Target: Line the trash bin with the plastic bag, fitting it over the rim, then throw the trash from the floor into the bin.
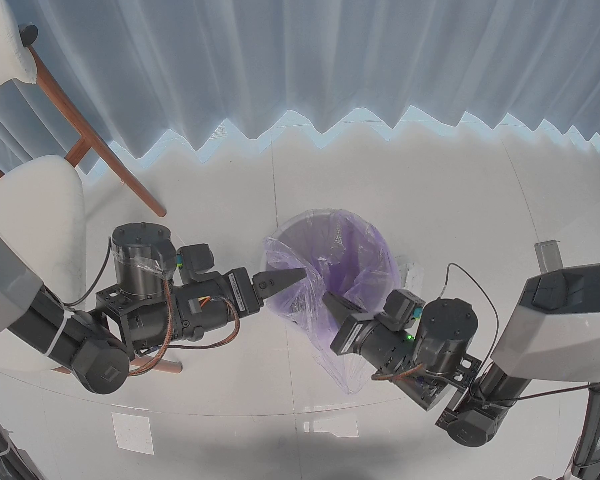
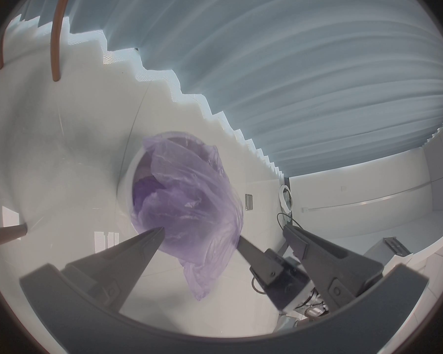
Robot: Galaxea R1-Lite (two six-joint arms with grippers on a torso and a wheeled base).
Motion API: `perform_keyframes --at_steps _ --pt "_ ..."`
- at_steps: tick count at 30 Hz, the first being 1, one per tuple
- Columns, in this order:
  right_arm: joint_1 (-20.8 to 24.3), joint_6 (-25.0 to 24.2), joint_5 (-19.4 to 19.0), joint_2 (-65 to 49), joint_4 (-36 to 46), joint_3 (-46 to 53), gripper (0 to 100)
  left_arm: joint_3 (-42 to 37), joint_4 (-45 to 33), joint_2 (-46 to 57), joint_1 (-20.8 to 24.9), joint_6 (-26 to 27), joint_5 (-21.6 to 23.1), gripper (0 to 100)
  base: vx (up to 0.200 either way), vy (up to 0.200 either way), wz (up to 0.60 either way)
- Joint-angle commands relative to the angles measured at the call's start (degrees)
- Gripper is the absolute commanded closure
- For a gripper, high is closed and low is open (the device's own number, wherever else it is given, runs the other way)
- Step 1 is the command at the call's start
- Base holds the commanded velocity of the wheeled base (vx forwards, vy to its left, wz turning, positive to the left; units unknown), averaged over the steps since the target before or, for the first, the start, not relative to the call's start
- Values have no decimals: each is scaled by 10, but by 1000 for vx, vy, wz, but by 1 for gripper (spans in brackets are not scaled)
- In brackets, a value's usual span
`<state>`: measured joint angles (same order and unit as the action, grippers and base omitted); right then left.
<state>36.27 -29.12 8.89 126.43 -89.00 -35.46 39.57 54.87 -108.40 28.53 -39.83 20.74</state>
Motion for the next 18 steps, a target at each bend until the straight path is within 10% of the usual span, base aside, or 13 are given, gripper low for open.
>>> perform_keyframes --at_steps 1,18 --pt "-24 14 13 36 -10 -64 100 -1 0 15 0 0 -2 0 0 0 0" --pt "-16 34 22 102 -9 -181 100 -5 -1 19 -2 2 -4 0 0 0 0"
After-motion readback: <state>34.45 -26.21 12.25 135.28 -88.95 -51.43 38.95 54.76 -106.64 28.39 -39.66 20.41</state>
